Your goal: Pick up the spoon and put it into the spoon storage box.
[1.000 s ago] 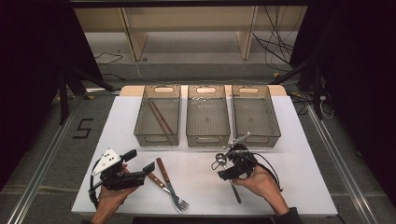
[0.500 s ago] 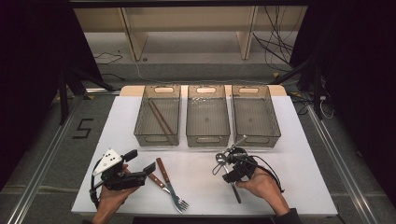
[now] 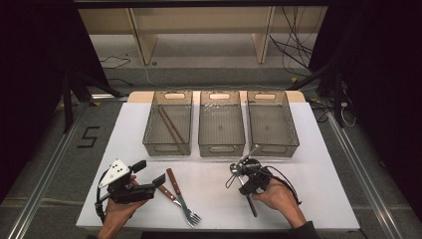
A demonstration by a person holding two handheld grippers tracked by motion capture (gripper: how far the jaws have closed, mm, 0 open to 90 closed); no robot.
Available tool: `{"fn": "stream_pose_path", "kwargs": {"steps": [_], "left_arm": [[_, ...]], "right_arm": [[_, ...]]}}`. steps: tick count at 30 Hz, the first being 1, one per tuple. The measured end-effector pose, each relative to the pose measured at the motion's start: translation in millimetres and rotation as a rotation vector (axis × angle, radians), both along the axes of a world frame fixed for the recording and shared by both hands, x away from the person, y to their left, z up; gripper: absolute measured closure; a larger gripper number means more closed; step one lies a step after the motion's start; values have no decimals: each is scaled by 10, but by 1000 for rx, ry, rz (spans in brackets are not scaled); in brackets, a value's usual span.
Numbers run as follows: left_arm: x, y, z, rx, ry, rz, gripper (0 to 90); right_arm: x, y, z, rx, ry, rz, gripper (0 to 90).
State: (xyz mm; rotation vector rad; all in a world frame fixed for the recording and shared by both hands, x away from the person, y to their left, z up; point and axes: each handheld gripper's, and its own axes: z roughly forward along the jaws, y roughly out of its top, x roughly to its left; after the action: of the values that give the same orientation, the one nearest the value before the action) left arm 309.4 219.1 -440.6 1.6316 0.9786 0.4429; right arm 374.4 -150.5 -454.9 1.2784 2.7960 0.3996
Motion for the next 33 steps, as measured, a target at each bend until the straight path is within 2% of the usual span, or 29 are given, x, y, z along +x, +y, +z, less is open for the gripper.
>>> {"fn": "stream_pose_path", "kwargs": {"steps": [13,23,33], "left_arm": [[-2,-17,1,8,-1,-7,99],[-2,-18,0,10,0,-7,99],[-2,-18,2,11,-1,-8,99]], "right_arm": [[-14,72,-17,-70,-17,23,707],[7,65,-18,-70,-7,34,787],[15,38,-16,-46,-5,19,853]]}}
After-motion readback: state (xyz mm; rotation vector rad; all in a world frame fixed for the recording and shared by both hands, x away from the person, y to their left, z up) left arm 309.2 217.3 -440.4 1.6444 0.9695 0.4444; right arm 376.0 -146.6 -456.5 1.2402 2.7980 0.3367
